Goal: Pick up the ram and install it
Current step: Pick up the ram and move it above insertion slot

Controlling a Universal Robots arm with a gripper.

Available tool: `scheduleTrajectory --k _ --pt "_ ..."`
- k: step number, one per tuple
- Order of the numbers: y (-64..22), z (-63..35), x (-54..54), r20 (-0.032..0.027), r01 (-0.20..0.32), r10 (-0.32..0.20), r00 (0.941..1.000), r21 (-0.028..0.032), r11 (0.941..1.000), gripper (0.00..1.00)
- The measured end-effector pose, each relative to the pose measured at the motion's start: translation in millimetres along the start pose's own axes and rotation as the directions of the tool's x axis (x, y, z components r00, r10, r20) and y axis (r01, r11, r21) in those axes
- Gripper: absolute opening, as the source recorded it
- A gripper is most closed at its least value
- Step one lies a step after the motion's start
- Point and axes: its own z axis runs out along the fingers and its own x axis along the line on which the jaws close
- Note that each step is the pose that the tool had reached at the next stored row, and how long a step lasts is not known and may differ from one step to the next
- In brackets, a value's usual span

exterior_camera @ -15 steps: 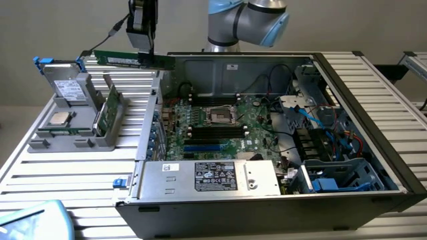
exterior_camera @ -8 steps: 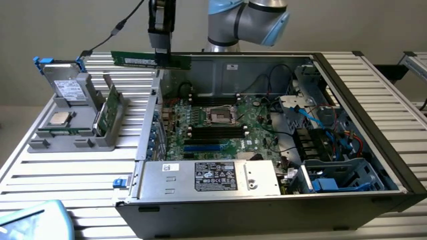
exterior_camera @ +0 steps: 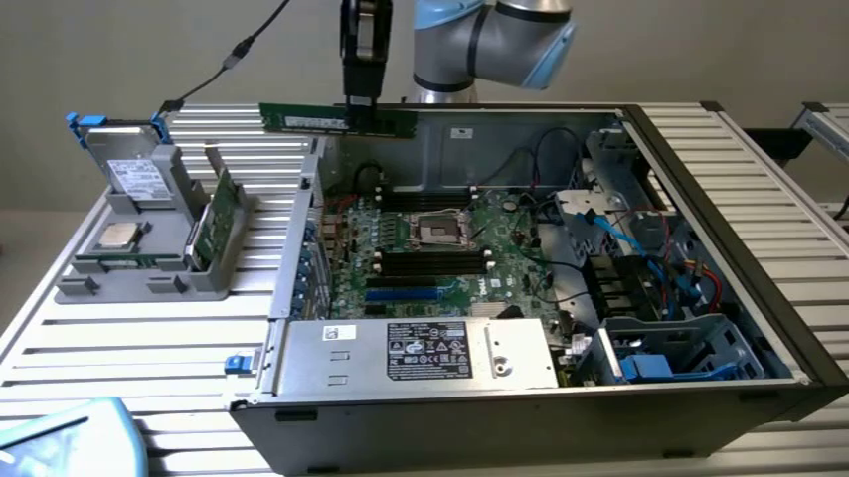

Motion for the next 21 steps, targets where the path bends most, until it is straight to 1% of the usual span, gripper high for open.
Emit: scheduleTrajectory --k 3,8,11,15,16,19,21 --pt "-11.1 -1.4 0.1 -0.0001 0.0 0.0 1.0 0.0085 1.0 0.14" --pt "-29.5 -3.6 0.4 -0.0005 0.001 -0.001 1.0 0.0192 0.9998 0.14" --pt "-40.8 -4.9 0.5 -0.0006 0.002 -0.002 1.0 0.0244 0.9997 0.14" --pt "-56.0 -6.5 0.8 -0.0007 0.003 -0.003 1.0 0.0293 0.9996 0.14" --pt "-59.9 -6.8 0.8 -0.0008 0.003 -0.003 1.0 0.0315 0.9995 0.14" --pt "-68.9 -6.6 0.3 -0.0014 0.004 -0.004 1.0 0.0416 0.9991 0.14" --pt "-73.3 -4.1 -2.1 -0.0013 0.005 -0.005 1.0 0.0425 0.9991 0.14"
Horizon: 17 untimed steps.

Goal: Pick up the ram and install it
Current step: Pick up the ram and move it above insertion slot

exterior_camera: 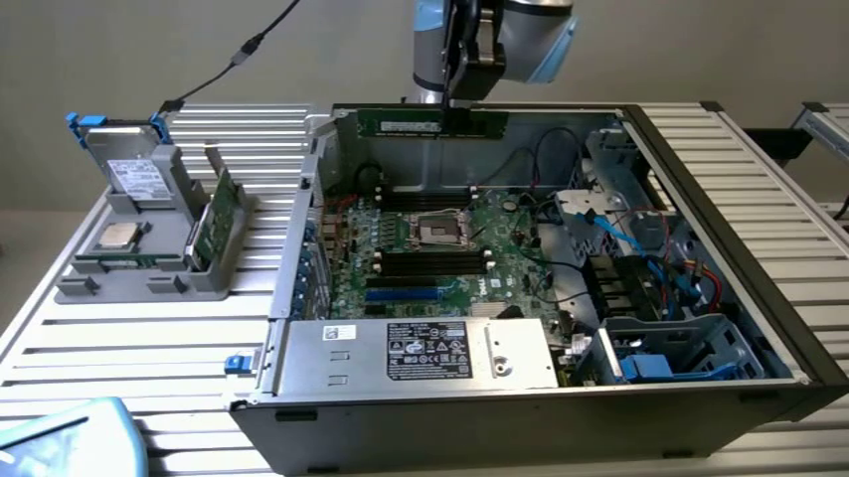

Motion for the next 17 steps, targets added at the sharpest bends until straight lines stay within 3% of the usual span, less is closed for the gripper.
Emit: scheduleTrajectory --k 12,14,17 --pt "-7.0 21.6 -25.2 -0.0016 0.002 -0.002 1.0 -0.0011 1.0 0.14" --pt "-7.2 23.7 -27.7 -0.0065 0.002 -0.002 1.0 -0.0029 1.0 0.14" --pt "-7.5 26.1 -29.9 -0.0191 0.0 0.0 0.9998 -0.0065 1.0 0.14"
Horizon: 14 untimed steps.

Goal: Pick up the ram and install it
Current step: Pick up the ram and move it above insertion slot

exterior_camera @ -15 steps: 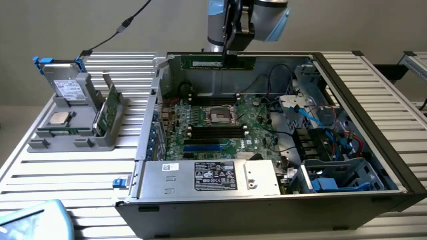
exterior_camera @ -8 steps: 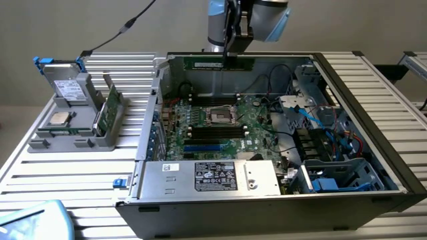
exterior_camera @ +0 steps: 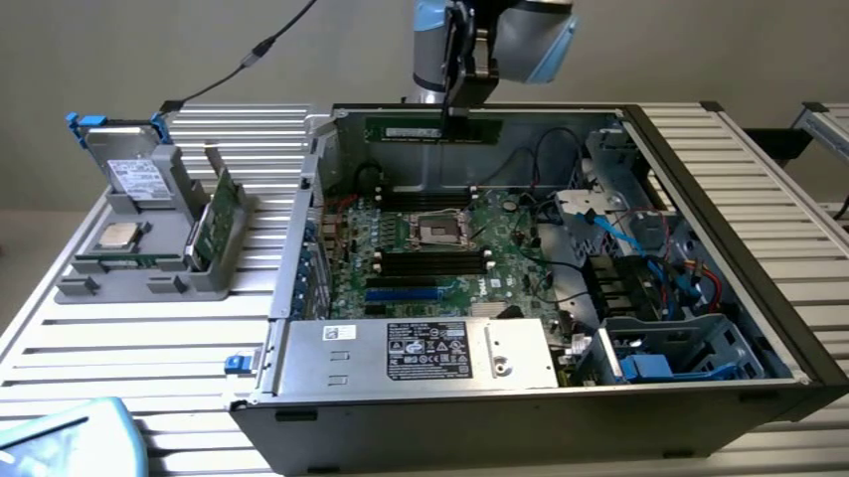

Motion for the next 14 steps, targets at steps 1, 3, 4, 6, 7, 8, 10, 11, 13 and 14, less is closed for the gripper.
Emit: scheduleTrajectory --k 1,3,4,6,7,8,10,11,13,14 --pt "-0.2 1.0 -0.1 -0.0041 0.0 0.0 1.0 -0.0008 1.0 0.14" --pt "-3.2 3.3 0.1 -0.0083 0.0 0.0 1.0 -0.0018 1.0 0.14" --pt "-5.3 4.3 0.1 -0.0097 0.001 -0.001 1.0 -0.0023 1.0 0.14" --pt "-8.0 7.4 0.3 -0.0112 0.001 -0.001 0.9999 -0.0031 1.0 0.14" --pt "-8.4 9.1 0.4 -0.0114 0.001 -0.001 0.9999 -0.0033 1.0 0.14" --pt "-8.6 10.8 0.4 -0.0115 0.0 -0.001 0.9999 -0.0034 1.0 0.14" --pt "-9.1 14.6 0.5 -0.0114 0.001 -0.001 0.9999 -0.0034 1.0 0.14" --pt "-9.4 16.4 0.6 -0.0114 0.001 -0.001 0.9999 -0.0034 1.0 0.14" --pt "-9.7 20.1 0.7 -0.0113 0.001 -0.001 0.9999 -0.0036 1.0 0.14" --pt "-9.8 21.1 0.7 -0.0114 0.001 -0.001 0.9999 -0.0043 1.0 0.14"
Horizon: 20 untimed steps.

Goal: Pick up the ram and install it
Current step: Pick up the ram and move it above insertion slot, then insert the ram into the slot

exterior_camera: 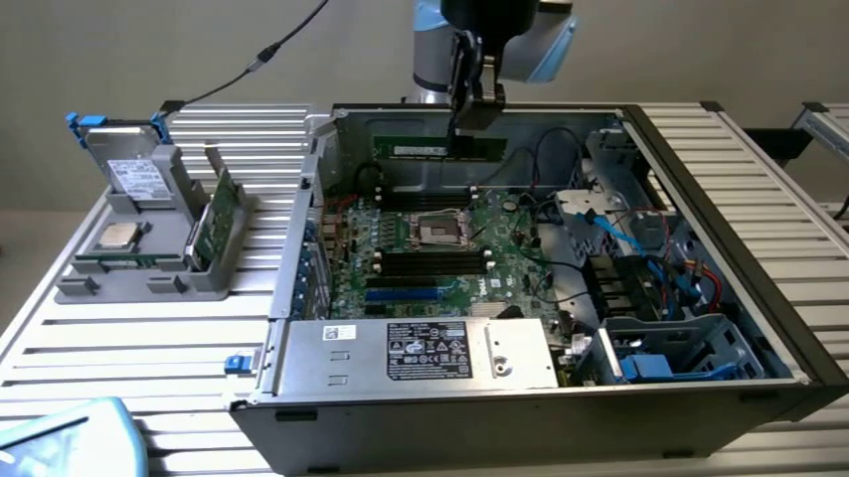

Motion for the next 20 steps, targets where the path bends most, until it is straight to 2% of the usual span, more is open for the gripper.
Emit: scheduleTrajectory --k 16,20 --pt "-0.1 0.9 0.0 -0.0002 0.003 -0.003 1.0 -0.0004 1.0 0.14" --pt "-0.8 7.8 0.1 0.0 0.003 -0.003 1.0 -0.0003 1.0 0.14"
